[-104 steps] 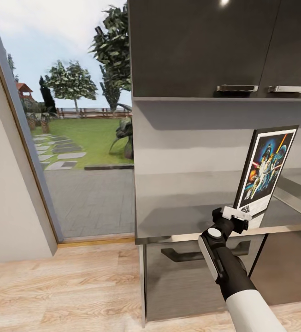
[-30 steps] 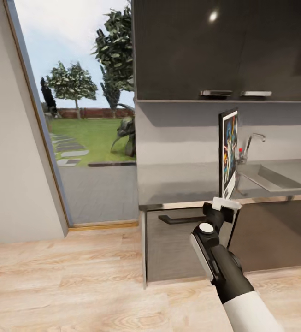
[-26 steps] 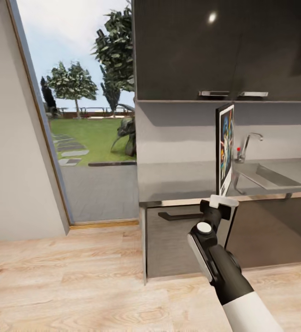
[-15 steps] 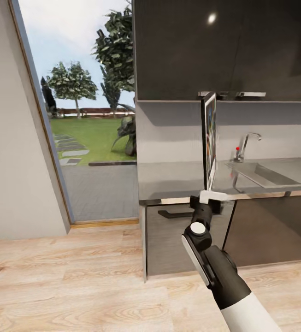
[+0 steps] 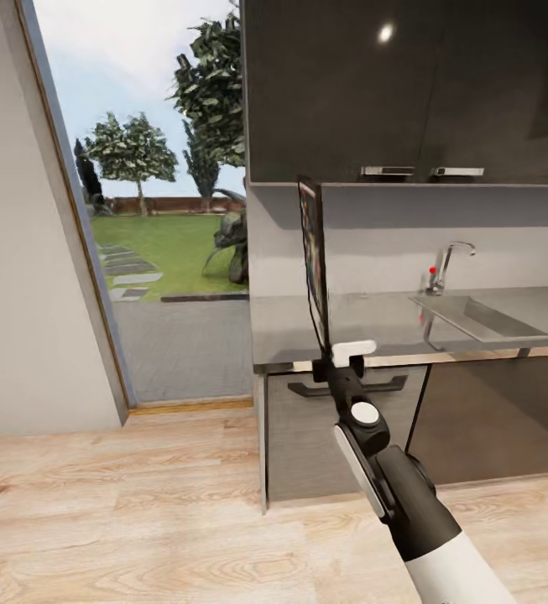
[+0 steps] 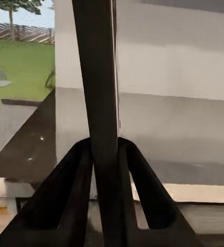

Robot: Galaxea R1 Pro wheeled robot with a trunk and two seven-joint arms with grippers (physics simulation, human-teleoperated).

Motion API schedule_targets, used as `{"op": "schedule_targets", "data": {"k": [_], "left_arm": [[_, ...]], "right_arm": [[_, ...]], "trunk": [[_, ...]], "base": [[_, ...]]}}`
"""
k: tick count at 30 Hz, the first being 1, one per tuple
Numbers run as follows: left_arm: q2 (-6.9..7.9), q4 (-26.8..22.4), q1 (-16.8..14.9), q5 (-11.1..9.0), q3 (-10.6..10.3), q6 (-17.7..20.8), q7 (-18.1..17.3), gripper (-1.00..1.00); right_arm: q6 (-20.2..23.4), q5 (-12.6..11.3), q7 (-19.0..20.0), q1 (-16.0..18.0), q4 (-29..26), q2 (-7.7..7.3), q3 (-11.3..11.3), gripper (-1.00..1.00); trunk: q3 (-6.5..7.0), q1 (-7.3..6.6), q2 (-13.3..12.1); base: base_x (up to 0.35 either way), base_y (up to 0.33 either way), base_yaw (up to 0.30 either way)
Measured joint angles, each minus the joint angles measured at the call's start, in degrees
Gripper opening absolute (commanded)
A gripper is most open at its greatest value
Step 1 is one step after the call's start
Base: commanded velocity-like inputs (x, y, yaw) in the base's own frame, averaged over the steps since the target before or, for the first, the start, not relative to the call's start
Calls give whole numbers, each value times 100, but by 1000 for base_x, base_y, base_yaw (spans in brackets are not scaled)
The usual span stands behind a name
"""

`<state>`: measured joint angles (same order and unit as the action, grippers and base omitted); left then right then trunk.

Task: Pick up the poster from the kitchen countertop and hang it on one of the wall nails in the kitchen.

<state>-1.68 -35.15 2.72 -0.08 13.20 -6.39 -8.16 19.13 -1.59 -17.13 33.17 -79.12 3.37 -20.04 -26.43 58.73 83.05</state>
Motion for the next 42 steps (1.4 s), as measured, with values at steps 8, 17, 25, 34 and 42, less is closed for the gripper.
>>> {"op": "schedule_targets", "data": {"k": [8,17,25,34,42], "left_arm": [[0,3,0,0,0,-2,0,100],[0,3,1,0,0,-3,0,100],[-1,2,1,0,0,-3,0,100],[5,-31,1,0,0,-2,-7,100],[217,-48,1,-2,14,3,-107,100]], "right_arm": [[565,-767,1896,70,-2,-293,360,-100],[669,-817,4164,157,-2,-509,619,-100],[919,-793,6641,280,-56,-885,761,-100],[892,-792,7179,230,-26,-939,749,-100],[890,-797,7355,206,1,-967,936,-100]], "trunk": [[0,0,0],[0,0,0],[0,0,0],[0,0,0],[0,0,0]], "base": [[0,0,0],[0,0,0],[0,0,0],[0,0,0],[0,9,0]]}}
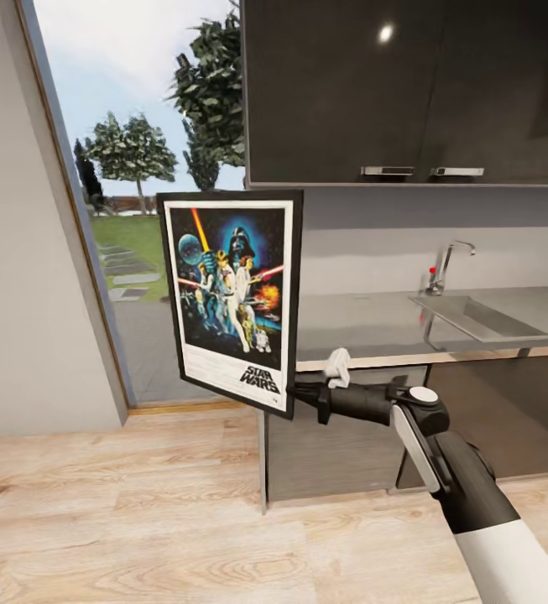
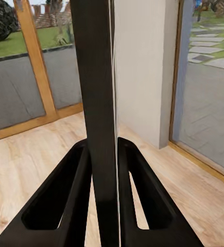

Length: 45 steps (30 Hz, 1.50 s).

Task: Pick up the poster from the kitchen countertop and hang it on one of the wall nails in the kitchen.

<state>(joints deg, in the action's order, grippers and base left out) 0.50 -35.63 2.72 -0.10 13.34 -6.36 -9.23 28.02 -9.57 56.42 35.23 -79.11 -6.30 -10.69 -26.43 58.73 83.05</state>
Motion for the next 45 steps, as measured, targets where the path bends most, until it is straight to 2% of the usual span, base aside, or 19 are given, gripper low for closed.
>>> {"op": "schedule_targets", "data": {"k": [5,10,27,30,31,40,45], "left_arm": [[48,2,0,21,0,-8,-249,100],[202,38,0,28,0,-197,-648,100],[261,43,0,21,14,-281,-725,100],[258,51,0,26,-1,-274,-708,100],[257,52,0,23,-3,-274,-701,100],[255,45,0,22,-3,-274,-699,100],[259,41,0,20,-3,-273,-699,100]], "right_arm": [[1,0,7,-3,27,-5,116,-100],[2,2,-3,-4,105,0,145,-100],[3,-17,11,-10,150,-2,151,-100],[-5,-20,7,-90,144,-2,212,-100],[-5,-14,12,-97,148,-2,373,-100],[-6,-7,-11,-136,152,-2,435,-100],[2,-8,9,-142,151,2,679,-100]], "trunk": [[0,0,0],[0,0,0],[0,0,0],[53,-65,-119],[71,-87,-159],[233,-285,-520],[323,-395,-721]], "base": [[0,193,0],[0,272,0],[0,48,0],[0,0,0],[0,0,0],[0,0,0],[0,0,0]]}}
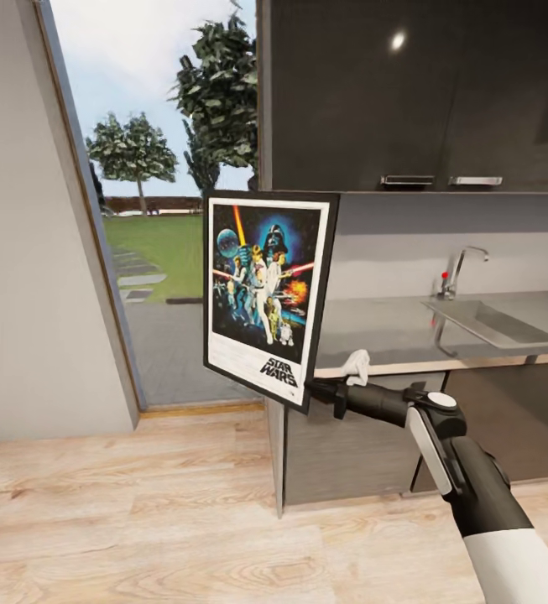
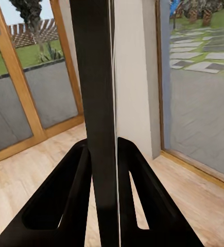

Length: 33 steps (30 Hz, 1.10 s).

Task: Pick up the poster from the kitchen countertop and hang it on one of the wall nails in the kitchen.

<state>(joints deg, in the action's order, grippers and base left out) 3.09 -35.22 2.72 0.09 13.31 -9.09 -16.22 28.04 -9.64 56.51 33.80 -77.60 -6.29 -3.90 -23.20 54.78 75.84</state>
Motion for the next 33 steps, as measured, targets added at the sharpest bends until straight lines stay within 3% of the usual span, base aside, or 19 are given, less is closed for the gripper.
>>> {"op": "schedule_targets", "data": {"k": [6,9,12,13,15,19,23,33], "left_arm": [[-1,-6,0,1,0,-1,0,100],[-1,-1,0,3,0,-1,1,100],[-1,1,0,2,0,-1,1,100],[-2,3,0,0,0,-1,1,100],[-1,7,0,0,0,-1,1,100],[-1,10,0,2,0,-1,1,100],[-3,11,0,3,0,-1,1,100],[-1,12,0,-1,-1,-2,-7,100]], "right_arm": [[-9,11,4,0,-1,-10,27,-100],[-15,13,26,0,0,-86,33,-100],[-15,2,236,0,-1,-354,30,-100],[-14,-7,420,0,-1,-507,32,-100],[-13,-18,701,0,-2,-676,37,-100],[-16,-16,952,-1,-2,-812,44,-100],[-17,-16,1039,1,2,-861,47,-100],[-17,-26,1077,-1,10,-881,34,-100]], "trunk": [[108,-132,-241],[162,-198,-361],[216,-264,-482],[234,-286,-522],[270,-330,-602],[306,-374,-684],[306,-374,-684],[485,-593,-1084]], "base": [[0,0,0],[0,0,0],[0,0,0],[0,0,0],[0,0,0],[0,0,0],[0,0,0],[0,0,0]]}}
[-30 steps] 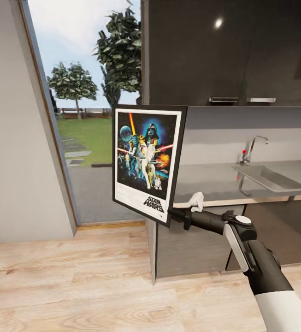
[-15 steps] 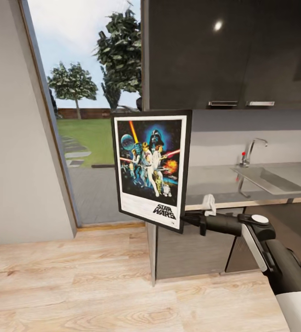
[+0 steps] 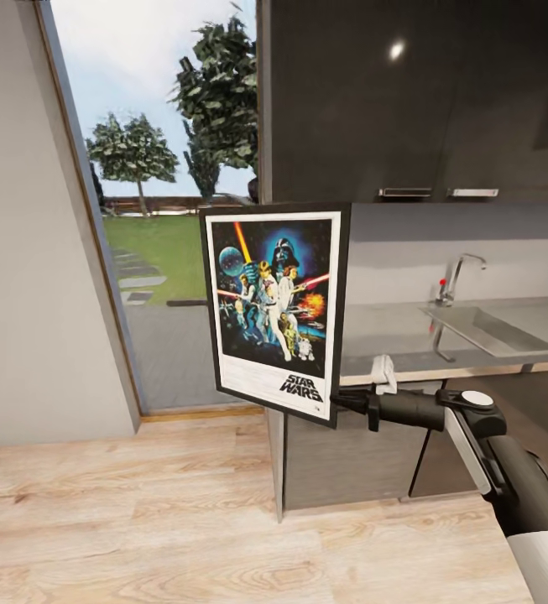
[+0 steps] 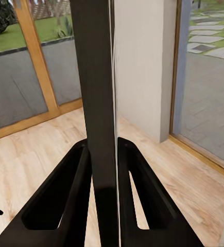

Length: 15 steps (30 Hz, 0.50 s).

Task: Pick up the poster from the kitchen countertop and hang it on one of the wall nails in the kitchen.

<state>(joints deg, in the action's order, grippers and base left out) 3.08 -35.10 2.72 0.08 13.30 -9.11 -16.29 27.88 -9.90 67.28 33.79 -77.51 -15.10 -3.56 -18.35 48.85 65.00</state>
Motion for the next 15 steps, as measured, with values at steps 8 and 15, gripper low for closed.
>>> {"op": "schedule_targets", "data": {"k": [8,15], "left_arm": [[1,0,0,3,0,0,1,100],[-1,-1,0,2,0,0,0,100]], "right_arm": [[0,0,-18,2,18,3,5,-100],[0,0,-20,1,22,3,6,-100]], "trunk": [[144,-176,-321],[270,-330,-602]], "base": [[0,0,0],[0,0,0]]}}
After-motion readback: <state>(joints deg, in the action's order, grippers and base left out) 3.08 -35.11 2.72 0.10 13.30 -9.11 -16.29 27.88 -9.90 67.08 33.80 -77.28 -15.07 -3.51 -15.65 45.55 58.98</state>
